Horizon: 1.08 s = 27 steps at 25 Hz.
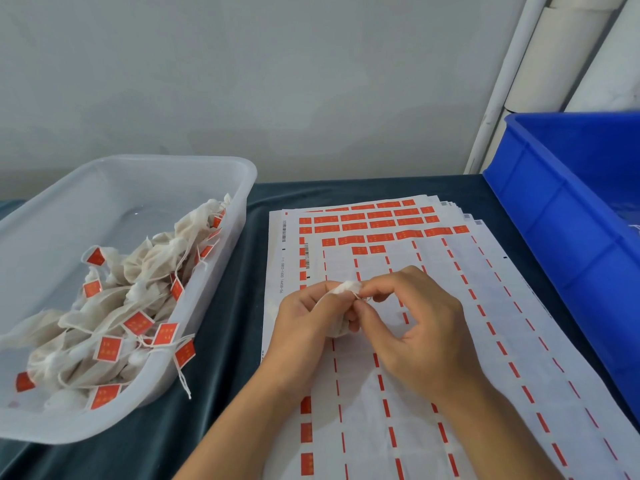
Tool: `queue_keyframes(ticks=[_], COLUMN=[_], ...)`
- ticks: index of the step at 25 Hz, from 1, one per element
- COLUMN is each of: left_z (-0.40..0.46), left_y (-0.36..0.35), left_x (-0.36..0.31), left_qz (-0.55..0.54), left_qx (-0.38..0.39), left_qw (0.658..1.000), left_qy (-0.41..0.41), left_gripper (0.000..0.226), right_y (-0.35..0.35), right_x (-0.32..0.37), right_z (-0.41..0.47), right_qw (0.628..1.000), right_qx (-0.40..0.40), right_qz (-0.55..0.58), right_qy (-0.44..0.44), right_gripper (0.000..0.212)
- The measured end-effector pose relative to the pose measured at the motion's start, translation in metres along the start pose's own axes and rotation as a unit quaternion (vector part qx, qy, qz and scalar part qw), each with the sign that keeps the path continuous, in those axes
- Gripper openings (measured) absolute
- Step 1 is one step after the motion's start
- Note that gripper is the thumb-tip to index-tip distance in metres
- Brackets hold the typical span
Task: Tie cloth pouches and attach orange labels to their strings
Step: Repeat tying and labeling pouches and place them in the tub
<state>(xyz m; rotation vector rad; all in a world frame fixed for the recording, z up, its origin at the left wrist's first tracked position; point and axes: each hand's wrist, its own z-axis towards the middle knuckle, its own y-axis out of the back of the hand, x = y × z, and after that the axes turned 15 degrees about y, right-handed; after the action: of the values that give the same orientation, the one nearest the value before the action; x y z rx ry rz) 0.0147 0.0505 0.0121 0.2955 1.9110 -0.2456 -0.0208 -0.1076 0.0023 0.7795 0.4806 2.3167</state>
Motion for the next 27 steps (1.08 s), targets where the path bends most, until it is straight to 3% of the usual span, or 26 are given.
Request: queue_keyframes(ticks=[14,27], left_z=[-0.003,-0.006], left_y=[-0.007,-0.011], left_x=[0.002,0.000], left_qz=[0.077,0.075], left_qx=[-0.072,-0.086], left_qw=[0.992,0.992], left_qy=[-0.063,-0.059], left_gripper=[0.031,0.028], right_y=[-0.003,-0.002], right_x=[-0.006,-0.001], right_z=[-0.003,0.002], right_qw=[0.997,0.998], right_qx=[0.017,0.038], right_qz=[-0.064,0.024], right_qy=[0.031,-0.049], right_gripper=[0.021,0.011])
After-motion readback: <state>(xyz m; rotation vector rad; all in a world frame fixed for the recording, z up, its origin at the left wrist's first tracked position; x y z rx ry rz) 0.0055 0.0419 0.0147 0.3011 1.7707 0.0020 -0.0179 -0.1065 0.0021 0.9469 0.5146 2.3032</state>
